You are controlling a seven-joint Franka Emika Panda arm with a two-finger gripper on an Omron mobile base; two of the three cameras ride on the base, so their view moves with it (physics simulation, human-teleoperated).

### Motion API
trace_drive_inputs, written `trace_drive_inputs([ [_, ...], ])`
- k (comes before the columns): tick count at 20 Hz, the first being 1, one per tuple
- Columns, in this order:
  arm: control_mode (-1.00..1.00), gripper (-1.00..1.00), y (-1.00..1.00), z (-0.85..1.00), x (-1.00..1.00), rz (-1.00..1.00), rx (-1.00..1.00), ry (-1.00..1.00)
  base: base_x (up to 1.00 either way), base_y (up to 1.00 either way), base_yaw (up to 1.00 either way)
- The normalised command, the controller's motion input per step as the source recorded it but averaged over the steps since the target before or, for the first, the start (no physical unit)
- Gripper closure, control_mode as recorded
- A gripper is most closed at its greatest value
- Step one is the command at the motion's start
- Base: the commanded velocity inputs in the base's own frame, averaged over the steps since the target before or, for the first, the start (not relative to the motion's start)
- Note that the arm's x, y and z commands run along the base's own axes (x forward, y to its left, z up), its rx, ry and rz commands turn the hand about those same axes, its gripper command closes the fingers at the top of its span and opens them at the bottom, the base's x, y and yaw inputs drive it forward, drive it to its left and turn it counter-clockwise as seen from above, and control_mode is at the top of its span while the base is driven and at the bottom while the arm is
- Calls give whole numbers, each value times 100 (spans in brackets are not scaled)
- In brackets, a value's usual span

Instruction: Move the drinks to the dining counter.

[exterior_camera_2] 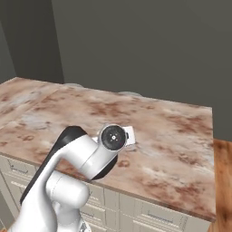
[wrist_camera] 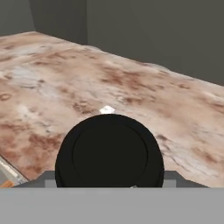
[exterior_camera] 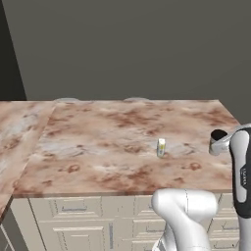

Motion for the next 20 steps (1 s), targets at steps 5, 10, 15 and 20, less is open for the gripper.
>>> trace_drive_inputs([
  [5,-100,100,0,-31,1,0,0,0,0,0,0],
  [10,-100,100,0,-31,18,0,0,-2,0,0,0],
  [15,-100,100,4,-16,27,0,0,-1,0,0,0],
  [20,-100,100,8,-5,32,0,0,0,0,0,0],
])
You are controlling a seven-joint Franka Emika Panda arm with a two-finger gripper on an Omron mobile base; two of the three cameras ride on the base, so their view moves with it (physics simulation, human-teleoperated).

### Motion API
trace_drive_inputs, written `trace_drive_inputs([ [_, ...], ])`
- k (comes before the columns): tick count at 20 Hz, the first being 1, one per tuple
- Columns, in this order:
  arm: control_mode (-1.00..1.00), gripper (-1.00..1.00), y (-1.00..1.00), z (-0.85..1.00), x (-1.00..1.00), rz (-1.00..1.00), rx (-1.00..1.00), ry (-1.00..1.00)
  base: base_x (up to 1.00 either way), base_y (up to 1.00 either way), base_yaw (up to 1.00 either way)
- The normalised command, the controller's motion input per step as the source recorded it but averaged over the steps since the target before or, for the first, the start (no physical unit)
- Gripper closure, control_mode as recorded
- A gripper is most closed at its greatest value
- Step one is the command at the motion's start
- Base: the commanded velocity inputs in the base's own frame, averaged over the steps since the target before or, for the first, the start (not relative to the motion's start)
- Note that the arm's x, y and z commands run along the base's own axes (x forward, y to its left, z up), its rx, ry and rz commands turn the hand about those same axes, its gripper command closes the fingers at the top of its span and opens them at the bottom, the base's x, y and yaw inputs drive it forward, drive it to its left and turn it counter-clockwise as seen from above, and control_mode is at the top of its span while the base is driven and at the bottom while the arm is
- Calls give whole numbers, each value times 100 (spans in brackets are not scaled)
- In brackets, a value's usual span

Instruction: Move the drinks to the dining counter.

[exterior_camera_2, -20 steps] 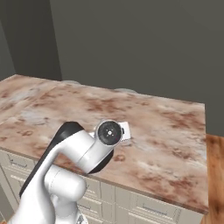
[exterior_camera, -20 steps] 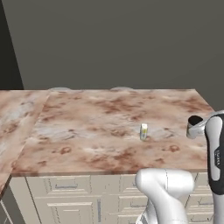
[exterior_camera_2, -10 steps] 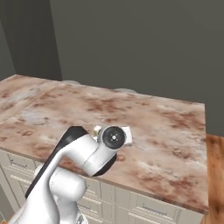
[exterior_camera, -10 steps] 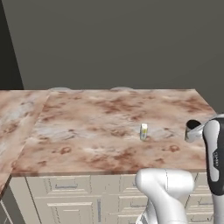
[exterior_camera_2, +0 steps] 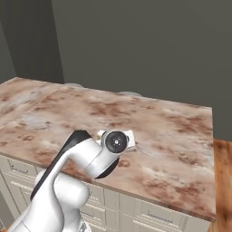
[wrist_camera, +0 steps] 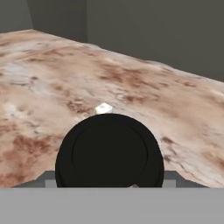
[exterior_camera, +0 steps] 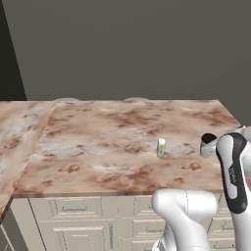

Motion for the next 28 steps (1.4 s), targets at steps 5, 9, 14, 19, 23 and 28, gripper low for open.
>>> trace_drive_inputs([
  [5,-100,100,2,-17,29,0,0,4,0,0,0],
  [9,-100,100,0,-31,27,0,0,7,0,0,0],
  [14,-100,100,0,-30,31,0,0,5,0,0,0],
  [19,-100,100,0,-25,29,0,0,1,0,0,0],
  [23,-100,100,0,-29,24,0,0,0,0,0,0],
  [28,-100,100,0,-34,16,0,0,-1,0,0,0],
])
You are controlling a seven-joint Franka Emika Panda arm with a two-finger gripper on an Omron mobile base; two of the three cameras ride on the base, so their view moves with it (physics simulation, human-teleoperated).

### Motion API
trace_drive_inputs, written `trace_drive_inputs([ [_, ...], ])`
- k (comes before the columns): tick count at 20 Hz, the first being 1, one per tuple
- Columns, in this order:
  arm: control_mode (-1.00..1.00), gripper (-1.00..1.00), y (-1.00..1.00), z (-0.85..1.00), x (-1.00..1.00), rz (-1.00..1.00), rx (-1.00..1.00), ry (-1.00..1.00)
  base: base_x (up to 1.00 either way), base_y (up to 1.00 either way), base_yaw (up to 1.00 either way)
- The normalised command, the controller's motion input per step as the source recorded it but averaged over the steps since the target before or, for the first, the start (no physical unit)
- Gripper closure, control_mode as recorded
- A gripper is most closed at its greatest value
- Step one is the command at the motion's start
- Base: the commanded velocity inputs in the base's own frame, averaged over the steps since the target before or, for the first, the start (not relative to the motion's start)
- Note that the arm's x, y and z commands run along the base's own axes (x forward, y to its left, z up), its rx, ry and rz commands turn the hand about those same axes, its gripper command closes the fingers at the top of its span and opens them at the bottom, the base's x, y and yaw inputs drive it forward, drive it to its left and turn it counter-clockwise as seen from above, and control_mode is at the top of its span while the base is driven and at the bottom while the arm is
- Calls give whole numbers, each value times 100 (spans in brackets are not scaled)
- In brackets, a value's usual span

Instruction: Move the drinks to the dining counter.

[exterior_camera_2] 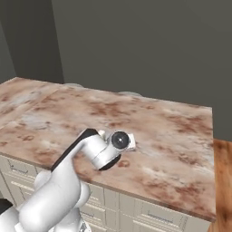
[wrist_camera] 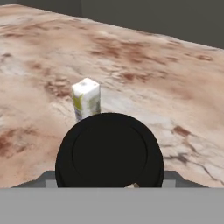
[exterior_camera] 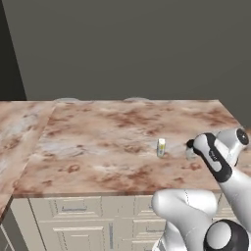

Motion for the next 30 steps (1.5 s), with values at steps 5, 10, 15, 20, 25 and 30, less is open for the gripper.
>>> trace_drive_inputs([
  [5,-100,100,0,-27,17,0,0,0,0,0,0],
  [10,-100,100,0,-18,23,0,0,0,0,0,0],
  [15,-100,100,0,-15,21,0,0,0,0,0,0],
  [20,-100,100,-1,-16,12,0,0,0,0,0,0],
  [25,-100,100,-6,-17,6,0,0,0,0,0,0],
  [30,-100,100,-7,-20,6,0,0,0,0,0,0],
])
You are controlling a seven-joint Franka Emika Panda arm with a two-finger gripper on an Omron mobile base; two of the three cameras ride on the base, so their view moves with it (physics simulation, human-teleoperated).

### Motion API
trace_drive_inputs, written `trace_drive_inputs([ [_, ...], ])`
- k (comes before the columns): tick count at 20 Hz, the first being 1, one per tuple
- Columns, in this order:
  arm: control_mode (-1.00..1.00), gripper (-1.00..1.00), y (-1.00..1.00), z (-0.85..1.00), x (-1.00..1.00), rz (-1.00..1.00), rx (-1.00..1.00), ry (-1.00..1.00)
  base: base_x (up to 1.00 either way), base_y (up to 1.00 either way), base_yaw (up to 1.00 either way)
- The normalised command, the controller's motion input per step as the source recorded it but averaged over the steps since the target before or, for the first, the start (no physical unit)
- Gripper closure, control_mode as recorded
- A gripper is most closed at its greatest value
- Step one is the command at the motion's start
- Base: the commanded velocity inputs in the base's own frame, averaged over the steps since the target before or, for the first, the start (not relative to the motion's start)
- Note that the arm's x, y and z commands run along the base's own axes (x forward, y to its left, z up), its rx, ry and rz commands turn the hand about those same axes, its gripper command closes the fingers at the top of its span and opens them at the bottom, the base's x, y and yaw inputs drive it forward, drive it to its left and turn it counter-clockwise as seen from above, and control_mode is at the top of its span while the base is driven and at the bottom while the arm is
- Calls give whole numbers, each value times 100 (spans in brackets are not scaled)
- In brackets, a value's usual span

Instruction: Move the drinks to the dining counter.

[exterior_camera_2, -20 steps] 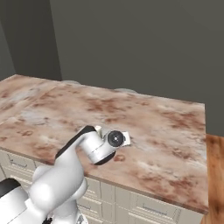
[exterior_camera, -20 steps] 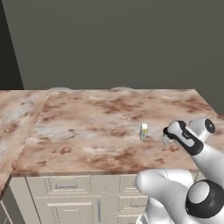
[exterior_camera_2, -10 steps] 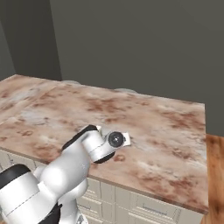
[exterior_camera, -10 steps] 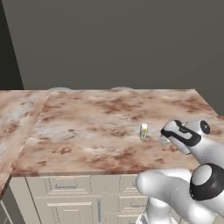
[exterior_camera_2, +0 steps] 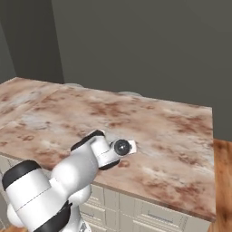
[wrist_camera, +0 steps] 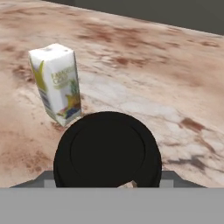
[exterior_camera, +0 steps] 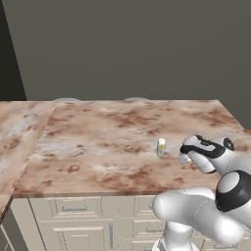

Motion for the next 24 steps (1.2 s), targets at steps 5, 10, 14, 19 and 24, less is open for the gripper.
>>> trace_drive_inputs([
  [5,-100,100,0,-18,9,0,0,0,0,0,0],
  [10,-100,100,0,-17,12,0,0,0,0,0,0],
  [14,-100,-100,0,-25,4,0,0,0,0,0,0],
  [19,-100,-100,5,-31,0,0,0,0,0,0,0],
  [24,-100,-100,18,-28,0,0,0,-2,0,0,0],
])
